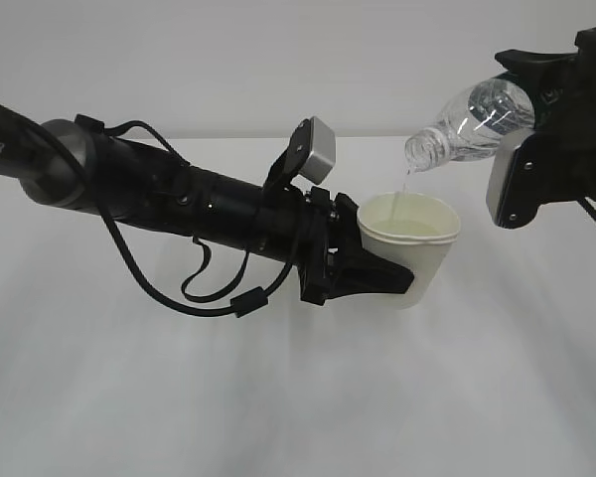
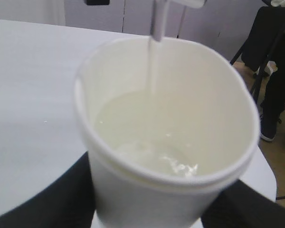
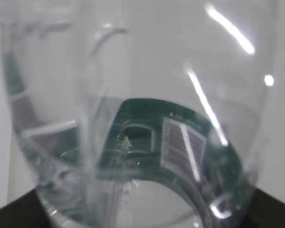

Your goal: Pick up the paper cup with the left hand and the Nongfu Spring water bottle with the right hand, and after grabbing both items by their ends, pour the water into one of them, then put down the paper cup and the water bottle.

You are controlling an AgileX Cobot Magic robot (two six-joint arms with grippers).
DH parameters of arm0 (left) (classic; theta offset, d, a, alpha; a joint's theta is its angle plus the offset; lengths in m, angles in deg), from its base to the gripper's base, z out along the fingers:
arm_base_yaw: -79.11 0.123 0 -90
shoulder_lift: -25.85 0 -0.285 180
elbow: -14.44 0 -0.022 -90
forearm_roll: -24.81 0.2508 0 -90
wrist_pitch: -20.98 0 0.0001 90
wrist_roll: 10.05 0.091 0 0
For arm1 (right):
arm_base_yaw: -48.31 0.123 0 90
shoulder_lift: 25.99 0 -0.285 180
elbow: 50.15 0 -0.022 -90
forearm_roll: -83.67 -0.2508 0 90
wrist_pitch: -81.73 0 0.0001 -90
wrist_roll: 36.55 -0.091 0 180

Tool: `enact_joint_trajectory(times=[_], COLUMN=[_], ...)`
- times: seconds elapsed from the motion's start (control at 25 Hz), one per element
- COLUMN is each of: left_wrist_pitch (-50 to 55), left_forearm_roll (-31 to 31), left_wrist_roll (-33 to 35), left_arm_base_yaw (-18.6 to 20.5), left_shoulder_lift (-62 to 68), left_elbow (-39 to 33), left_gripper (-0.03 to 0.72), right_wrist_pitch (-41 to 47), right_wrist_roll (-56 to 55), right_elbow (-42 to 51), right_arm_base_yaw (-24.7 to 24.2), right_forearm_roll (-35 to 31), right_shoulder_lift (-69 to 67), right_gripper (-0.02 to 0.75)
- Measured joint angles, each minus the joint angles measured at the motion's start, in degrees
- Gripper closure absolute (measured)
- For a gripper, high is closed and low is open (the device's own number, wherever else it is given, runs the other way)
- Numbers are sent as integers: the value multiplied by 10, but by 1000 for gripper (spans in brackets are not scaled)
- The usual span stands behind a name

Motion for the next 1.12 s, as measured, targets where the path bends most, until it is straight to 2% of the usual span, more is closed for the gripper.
enact_joint_trajectory(times=[1.12], left_wrist_pitch=[0], left_forearm_roll=[3], left_wrist_roll=[0], left_arm_base_yaw=[0], left_shoulder_lift=[0], left_elbow=[0], left_gripper=[259], right_wrist_pitch=[-6], right_wrist_roll=[5], right_elbow=[0], right_arm_base_yaw=[0], right_forearm_roll=[0], right_shoulder_lift=[0], right_gripper=[265])
